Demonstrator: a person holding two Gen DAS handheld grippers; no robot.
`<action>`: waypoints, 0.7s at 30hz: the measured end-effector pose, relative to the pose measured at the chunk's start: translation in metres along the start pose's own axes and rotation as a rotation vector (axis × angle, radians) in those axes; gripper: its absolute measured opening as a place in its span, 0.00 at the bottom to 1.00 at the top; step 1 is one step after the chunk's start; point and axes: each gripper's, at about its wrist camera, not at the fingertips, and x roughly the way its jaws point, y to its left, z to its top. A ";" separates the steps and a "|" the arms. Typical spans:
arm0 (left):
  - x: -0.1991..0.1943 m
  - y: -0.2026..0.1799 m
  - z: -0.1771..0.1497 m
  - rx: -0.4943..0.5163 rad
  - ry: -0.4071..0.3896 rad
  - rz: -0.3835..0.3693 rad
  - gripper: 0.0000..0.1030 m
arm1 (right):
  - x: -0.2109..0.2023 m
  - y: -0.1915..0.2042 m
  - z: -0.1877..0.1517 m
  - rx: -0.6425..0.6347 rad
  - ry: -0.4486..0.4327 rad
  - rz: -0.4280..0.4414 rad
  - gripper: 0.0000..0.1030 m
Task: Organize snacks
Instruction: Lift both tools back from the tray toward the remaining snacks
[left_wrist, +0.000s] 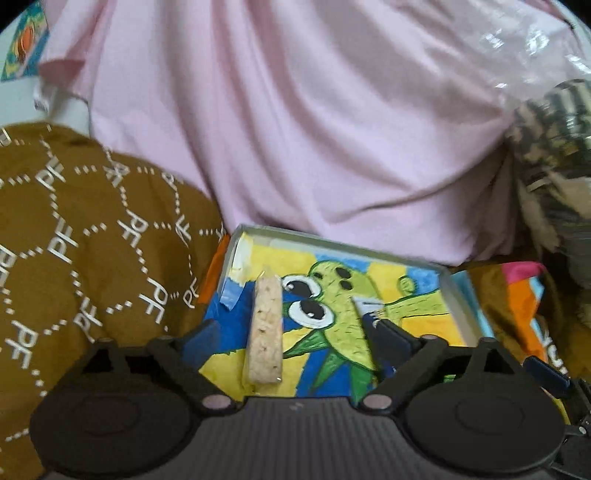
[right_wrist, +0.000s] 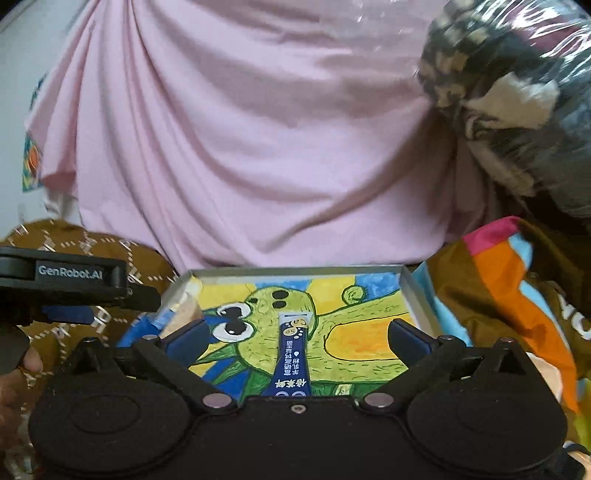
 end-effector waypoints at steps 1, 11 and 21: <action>-0.011 -0.003 -0.001 0.006 -0.012 0.000 0.96 | -0.010 -0.001 0.001 0.004 -0.007 0.004 0.99; -0.107 -0.017 -0.019 0.072 -0.107 -0.019 1.00 | -0.107 0.001 0.001 0.017 -0.047 0.032 0.99; -0.176 -0.014 -0.061 0.121 -0.107 0.001 1.00 | -0.184 0.007 -0.020 0.006 -0.034 0.050 0.99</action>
